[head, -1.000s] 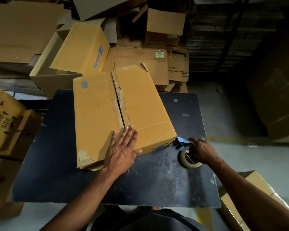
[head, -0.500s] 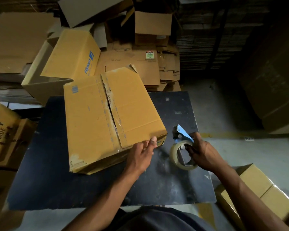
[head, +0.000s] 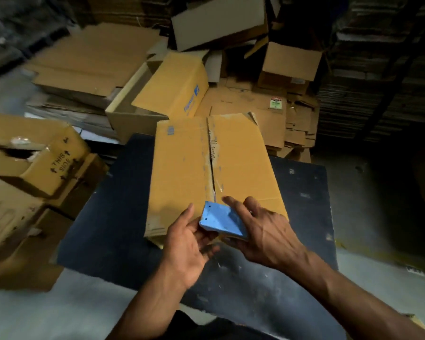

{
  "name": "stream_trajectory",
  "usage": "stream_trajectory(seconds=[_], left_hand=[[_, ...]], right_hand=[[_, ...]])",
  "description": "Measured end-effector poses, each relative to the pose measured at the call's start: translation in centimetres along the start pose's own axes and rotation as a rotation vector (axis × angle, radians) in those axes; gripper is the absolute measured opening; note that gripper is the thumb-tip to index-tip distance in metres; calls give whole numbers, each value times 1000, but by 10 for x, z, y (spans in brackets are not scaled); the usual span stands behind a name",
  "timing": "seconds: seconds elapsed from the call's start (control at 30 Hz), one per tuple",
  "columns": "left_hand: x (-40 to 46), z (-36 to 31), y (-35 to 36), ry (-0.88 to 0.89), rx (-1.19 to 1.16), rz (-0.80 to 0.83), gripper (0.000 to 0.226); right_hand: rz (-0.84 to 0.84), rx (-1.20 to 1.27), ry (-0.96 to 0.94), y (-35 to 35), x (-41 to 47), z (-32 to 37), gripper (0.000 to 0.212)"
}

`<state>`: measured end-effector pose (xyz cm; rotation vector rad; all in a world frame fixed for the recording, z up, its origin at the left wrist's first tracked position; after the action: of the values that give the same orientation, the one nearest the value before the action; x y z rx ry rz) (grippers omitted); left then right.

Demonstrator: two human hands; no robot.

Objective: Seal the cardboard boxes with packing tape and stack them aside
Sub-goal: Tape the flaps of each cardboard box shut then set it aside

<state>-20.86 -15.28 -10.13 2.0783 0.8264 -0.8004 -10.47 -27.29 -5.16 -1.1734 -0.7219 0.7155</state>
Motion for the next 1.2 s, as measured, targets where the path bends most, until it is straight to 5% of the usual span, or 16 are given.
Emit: stream_trajectory(seconds=[0.17,0.33,0.57,1.2], left_hand=[[3,-20,-65,0,-178,-199,22],[6,-64,-140,346,204,-662,21],[22,-69,-174,365,198,-709,26],[52,-46,-193,320,232,-701,28]], right_hand=[[141,2,-235,21,52,65,92],[233,-58,-396,33,71,86,83],[325,-99,-410,15,69,56,78],[443,-393,-475,37,94,113,65]])
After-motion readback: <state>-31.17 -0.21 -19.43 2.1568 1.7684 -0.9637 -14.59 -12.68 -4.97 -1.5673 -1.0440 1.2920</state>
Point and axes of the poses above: each hand's wrist, its own x-axis towards the middle knuckle, its own y-axis out of the palm, z = x × y, the point moved 7 cm from there along x, towards the middle knuckle, and after that the axes turned 5 degrees about -z, right-handed, at the moved point
